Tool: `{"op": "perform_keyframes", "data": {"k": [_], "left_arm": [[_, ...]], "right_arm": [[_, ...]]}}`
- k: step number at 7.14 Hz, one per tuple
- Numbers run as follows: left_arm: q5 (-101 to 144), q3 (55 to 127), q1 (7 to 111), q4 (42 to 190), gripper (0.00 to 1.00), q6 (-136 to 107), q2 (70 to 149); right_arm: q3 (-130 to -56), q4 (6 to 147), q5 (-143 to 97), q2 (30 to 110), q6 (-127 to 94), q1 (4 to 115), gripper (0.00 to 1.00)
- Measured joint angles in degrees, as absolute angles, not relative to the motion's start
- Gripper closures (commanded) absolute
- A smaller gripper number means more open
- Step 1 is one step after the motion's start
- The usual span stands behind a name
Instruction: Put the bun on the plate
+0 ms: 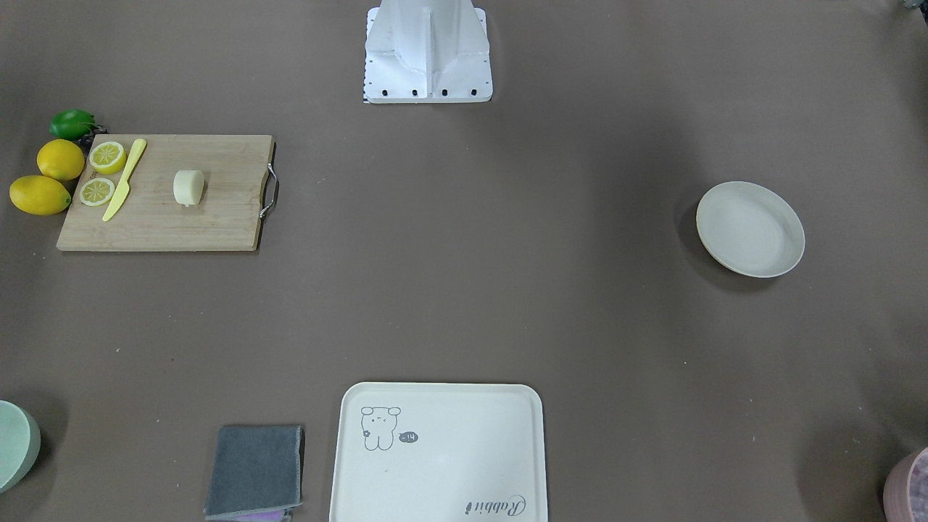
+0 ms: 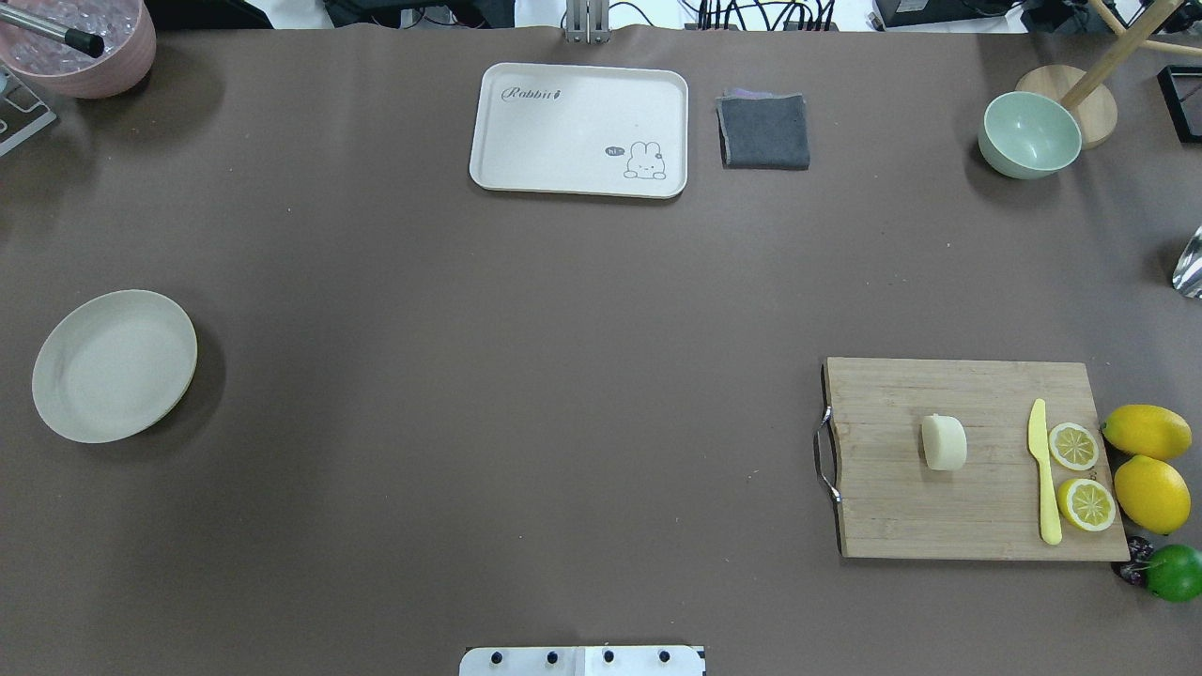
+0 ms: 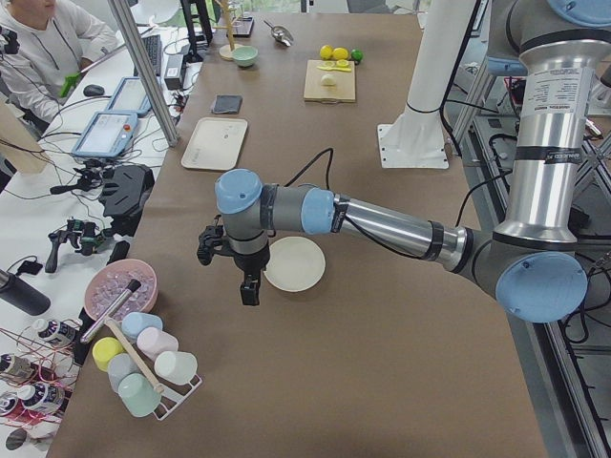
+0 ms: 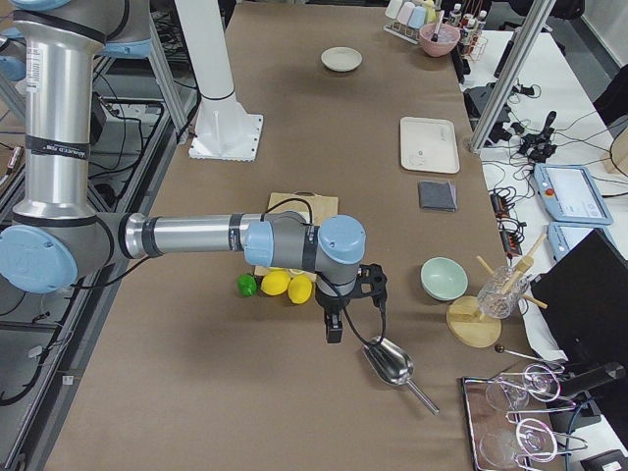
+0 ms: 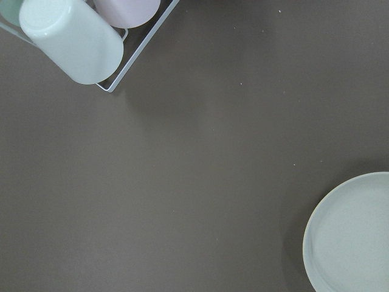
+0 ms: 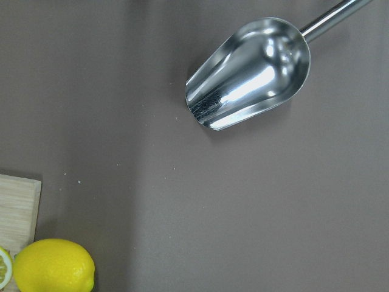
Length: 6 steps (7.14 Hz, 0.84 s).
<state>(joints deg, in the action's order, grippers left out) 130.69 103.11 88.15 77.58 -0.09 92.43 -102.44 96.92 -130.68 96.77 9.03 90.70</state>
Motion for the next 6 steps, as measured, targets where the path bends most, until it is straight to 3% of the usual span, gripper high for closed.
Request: {"op": "perform_keyframes", "data": {"k": [6], "left_arm": [[130.7, 104.2, 88.5, 79.7, 0.01, -0.5, 92.6]], "right_arm": [[-108.5, 96.6, -130.7, 96.2, 8.8, 90.8, 0.0]]}}
